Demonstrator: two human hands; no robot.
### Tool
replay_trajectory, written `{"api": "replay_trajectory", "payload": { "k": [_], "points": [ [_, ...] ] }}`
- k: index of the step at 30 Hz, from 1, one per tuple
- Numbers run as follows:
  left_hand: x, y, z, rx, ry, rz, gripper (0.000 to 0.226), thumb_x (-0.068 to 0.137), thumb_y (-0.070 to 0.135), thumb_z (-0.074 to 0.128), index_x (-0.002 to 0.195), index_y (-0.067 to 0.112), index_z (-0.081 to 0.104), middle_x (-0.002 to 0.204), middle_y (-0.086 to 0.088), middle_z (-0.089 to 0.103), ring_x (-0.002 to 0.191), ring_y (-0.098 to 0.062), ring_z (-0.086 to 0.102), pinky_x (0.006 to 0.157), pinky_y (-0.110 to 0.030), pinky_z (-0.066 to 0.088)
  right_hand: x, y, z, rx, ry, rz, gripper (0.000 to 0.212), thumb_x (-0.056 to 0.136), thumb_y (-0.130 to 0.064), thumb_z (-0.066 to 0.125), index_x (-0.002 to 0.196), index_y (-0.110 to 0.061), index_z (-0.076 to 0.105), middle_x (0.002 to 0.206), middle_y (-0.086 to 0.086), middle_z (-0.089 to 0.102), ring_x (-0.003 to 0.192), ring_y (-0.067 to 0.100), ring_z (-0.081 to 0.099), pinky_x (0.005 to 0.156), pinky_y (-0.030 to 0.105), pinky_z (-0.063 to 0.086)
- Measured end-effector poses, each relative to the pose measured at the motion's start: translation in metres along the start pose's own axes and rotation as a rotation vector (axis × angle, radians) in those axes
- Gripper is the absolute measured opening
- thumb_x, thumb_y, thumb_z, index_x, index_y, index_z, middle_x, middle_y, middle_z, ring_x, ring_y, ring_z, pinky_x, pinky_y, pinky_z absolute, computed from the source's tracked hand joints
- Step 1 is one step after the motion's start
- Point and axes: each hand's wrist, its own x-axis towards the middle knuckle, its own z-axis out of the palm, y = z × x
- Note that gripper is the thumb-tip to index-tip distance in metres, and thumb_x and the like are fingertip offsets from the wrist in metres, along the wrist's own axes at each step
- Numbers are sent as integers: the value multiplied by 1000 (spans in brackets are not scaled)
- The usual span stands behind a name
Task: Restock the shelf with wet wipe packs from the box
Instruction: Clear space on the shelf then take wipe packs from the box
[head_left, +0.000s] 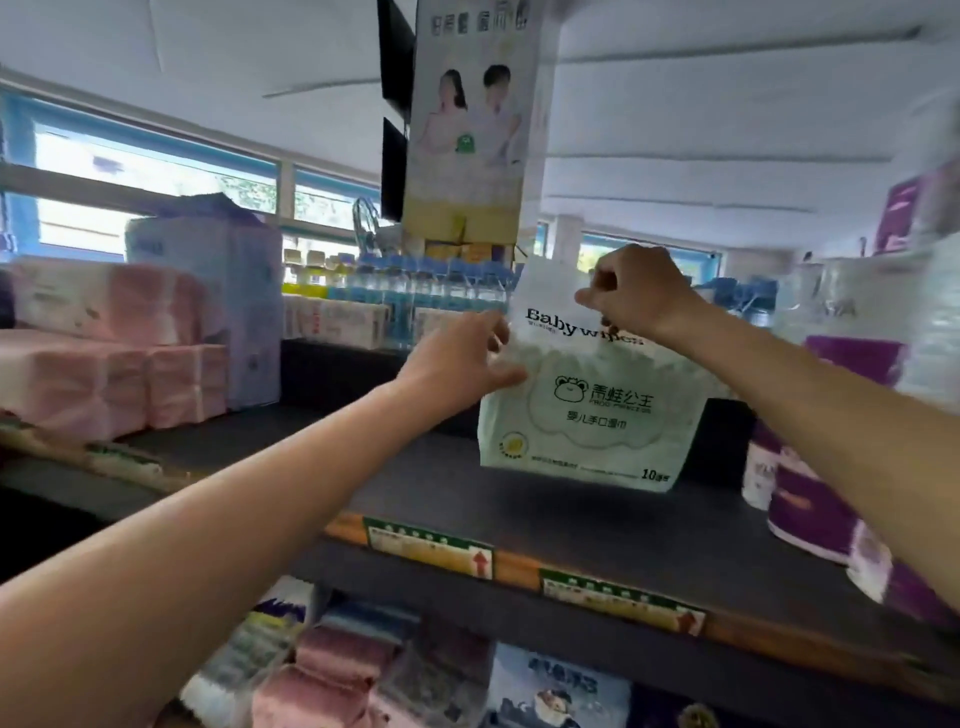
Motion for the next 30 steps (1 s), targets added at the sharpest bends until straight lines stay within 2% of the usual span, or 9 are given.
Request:
{"api": "replay_trajectory", "payload": {
  "k": [4,7,13,17,19,22,24,26,30],
  "points": [
    [36,6,41,25,-165,65,32,86,25,60,113,9,54,107,-3,58,94,-18,55,79,-28,45,5,39,14,-103,-99,124,26,86,-19,64,67,-9,50,60,-1,47,57,13,46,57,21,30],
    [64,10,67,42,-279,105,27,88,17,57,112,7,54,110,-6,59,91,-17,50,78,-26,41,12,68,23,-170,-175,223,31,85,-22,64,62,-11,48,57,-2,46,52,6,43,54,20,30],
    [100,17,104,103,-358,146,19,90,17,53,102,2,55,90,-6,53,85,-22,52,71,-27,42,18,98,31,-292,-159,298,28,87,-23,62,65,-10,48,59,-3,44,54,4,40,76,25,36],
    [108,13,118,110,-371,123,25,87,17,57,109,4,54,107,-11,61,99,-27,59,85,-35,51,17,103,40,-299,-167,317,15,88,-10,58,87,5,59,84,16,66,58,12,49,91,32,44],
    [107,10,116,165,-377,142,27,88,19,57,111,7,52,109,-10,61,99,-27,58,87,-39,52,15,101,43,-289,-193,341,13,88,-1,53,98,5,59,103,23,63,71,20,56,82,32,49],
    [107,5,99,262,-274,208,24,88,20,55,110,11,53,109,-6,60,95,-24,58,78,-36,52,10,96,39,-282,-187,357,28,86,0,51,113,-5,50,124,17,47,96,25,53,75,23,40],
    [106,5,85,249,-230,240,22,89,20,54,108,10,54,106,-5,59,91,-22,58,72,-31,48,1,90,30,-321,-186,355,40,85,1,50,123,-9,42,131,13,34,83,21,51,63,18,39],
    [100,13,74,251,-248,284,22,88,22,53,107,10,55,103,-5,60,91,-21,59,76,-32,51,-13,82,19,-411,-198,326,50,85,4,47,131,-12,36,132,12,30,68,14,46,50,18,37],
    [76,47,63,191,-331,450,22,89,21,52,103,7,61,96,-4,63,88,-21,61,80,-35,54,-48,52,-16,-502,-235,332,48,88,1,46,133,-12,39,132,9,33,72,11,43,61,23,41]
  ]
}}
